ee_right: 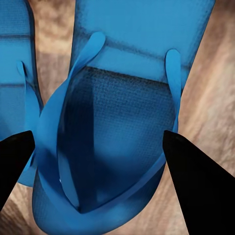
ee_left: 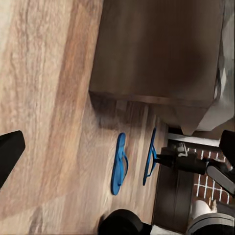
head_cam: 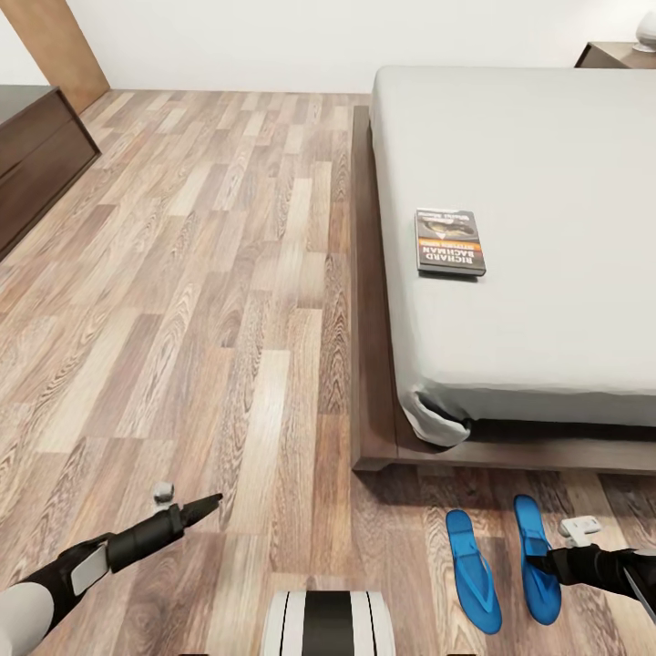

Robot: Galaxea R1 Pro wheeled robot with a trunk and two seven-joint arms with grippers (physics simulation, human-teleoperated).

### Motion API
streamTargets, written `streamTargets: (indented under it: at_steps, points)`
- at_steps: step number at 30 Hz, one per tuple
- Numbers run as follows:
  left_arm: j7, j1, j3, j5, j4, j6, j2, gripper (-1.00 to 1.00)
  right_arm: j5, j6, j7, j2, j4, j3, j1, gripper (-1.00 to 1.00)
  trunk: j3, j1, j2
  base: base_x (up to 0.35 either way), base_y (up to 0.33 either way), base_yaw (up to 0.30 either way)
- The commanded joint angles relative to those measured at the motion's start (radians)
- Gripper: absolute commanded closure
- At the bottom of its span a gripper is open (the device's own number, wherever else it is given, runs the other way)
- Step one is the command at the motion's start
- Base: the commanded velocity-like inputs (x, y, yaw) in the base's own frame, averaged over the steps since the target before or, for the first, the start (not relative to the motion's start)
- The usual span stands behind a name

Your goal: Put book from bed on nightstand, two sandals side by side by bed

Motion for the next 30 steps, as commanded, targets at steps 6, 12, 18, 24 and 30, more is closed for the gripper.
streamTargets:
  at_steps: [6, 12, 18, 24, 30]
  points:
    - [0.031, -0.001, -0.006, 0.019, -0.004, 0.015, 0.006, -1.00, 0.007, 0.005, 0.007, 0.001, -0.002, -0.006, 0.000, 1.00, -0.008, 0.001, -0.001, 0.000, 0.000, 0.000]
    - [0.034, -0.001, -0.006, 0.020, -0.008, 0.019, 0.003, -1.00, 0.007, 0.004, 0.007, 0.001, -0.002, -0.009, 0.000, 1.00, -0.024, 0.003, -0.002, 0.000, 0.000, 0.000]
    - [0.034, -0.001, -0.008, 0.021, -0.013, 0.019, -0.001, -1.00, 0.007, 0.004, 0.007, 0.001, -0.002, -0.009, 0.000, 1.00, -0.039, 0.004, -0.003, 0.000, 0.000, 0.000]
    - [0.034, -0.001, -0.009, 0.020, -0.013, 0.018, -0.002, -1.00, 0.007, 0.004, 0.008, 0.000, -0.007, -0.009, 0.000, 1.00, -0.047, 0.005, -0.003, 0.000, 0.000, 0.000]
    - [0.034, -0.001, -0.010, 0.020, -0.013, 0.018, -0.013, -1.00, 0.007, 0.005, 0.010, 0.000, -0.012, -0.009, 0.000, 1.00, -0.059, 0.007, -0.004, 0.000, 0.000, 0.000]
